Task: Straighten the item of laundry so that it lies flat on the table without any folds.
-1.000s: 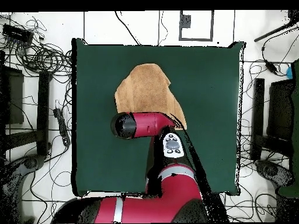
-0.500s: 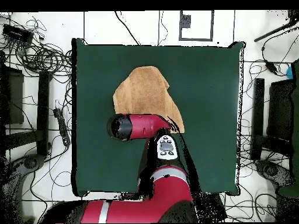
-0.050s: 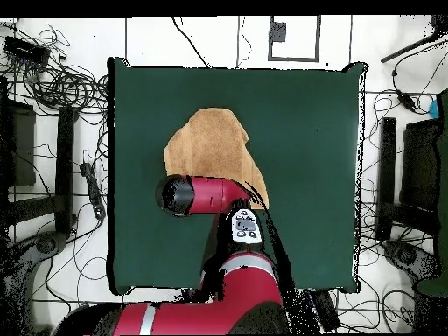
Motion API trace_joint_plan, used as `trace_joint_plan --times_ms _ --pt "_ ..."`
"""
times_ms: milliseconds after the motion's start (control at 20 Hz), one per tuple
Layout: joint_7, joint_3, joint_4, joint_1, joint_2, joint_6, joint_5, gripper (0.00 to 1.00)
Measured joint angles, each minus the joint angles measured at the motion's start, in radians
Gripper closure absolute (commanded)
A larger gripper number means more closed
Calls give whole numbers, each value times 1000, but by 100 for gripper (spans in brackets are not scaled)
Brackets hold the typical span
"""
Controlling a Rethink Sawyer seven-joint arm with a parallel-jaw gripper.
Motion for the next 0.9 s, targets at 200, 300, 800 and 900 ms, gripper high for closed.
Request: trace_joint_plan --times_ms 200,300,800,900 --pt "0 0 25 13 -4 0 36 100" --pt "0 0 32 18 -5 0 45 100" --pt "0 0 124 54 -55 0 104 100" --pt "0 0 132 56 -62 0 108 100"
